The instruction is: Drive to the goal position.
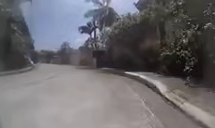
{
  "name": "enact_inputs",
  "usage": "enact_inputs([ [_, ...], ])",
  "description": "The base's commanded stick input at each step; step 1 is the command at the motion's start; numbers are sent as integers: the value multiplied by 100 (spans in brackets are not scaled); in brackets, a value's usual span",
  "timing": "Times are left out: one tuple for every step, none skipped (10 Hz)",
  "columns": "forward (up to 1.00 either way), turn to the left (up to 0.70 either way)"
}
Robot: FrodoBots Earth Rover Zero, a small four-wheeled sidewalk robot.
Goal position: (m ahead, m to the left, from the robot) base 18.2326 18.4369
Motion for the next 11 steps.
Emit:
enact_inputs([
  [85,0],
  [85,0],
  [85,0],
  [85,0],
  [85,0],
  [85,0],
  [85,0],
  [85,0],
  [85,0],
  [85,0],
  [85,0],
])
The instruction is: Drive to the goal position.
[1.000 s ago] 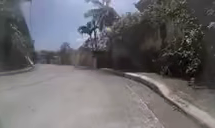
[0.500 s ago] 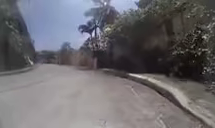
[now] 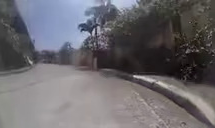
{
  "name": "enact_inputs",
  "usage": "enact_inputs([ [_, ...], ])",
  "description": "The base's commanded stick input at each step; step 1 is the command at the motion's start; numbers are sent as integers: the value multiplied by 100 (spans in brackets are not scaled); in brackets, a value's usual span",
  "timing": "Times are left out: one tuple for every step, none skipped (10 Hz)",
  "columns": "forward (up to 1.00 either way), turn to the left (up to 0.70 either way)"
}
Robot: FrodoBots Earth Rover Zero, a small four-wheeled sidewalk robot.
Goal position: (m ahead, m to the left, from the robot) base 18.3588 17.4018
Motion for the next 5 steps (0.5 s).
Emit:
enact_inputs([
  [85,0],
  [85,0],
  [85,0],
  [85,0],
  [85,0],
])
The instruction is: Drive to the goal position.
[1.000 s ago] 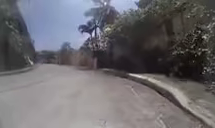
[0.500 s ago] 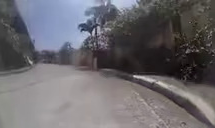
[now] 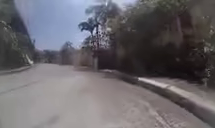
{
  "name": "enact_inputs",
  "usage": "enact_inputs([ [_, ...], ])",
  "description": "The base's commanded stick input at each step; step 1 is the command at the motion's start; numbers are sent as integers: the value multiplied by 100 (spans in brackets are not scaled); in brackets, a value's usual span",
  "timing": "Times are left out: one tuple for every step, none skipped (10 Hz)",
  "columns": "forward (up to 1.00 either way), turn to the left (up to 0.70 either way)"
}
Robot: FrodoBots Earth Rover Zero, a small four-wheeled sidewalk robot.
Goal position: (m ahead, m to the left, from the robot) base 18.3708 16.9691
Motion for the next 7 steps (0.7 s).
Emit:
enact_inputs([
  [85,0],
  [85,0],
  [85,0],
  [85,0],
  [85,0],
  [85,23],
  [85,34],
])
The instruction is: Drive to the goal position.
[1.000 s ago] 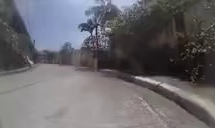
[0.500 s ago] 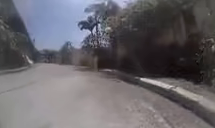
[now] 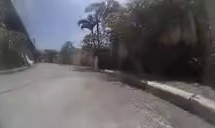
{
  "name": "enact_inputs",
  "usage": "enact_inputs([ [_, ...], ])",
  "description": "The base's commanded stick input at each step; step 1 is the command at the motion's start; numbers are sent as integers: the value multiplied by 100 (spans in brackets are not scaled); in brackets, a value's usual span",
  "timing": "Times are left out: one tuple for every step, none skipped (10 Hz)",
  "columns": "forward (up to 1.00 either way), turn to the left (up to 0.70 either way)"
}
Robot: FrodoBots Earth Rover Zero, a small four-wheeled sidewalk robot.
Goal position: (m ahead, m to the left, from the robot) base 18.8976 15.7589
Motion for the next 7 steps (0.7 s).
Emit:
enact_inputs([
  [85,34],
  [85,27],
  [85,6],
  [85,0],
  [85,0],
  [85,0],
  [85,0],
])
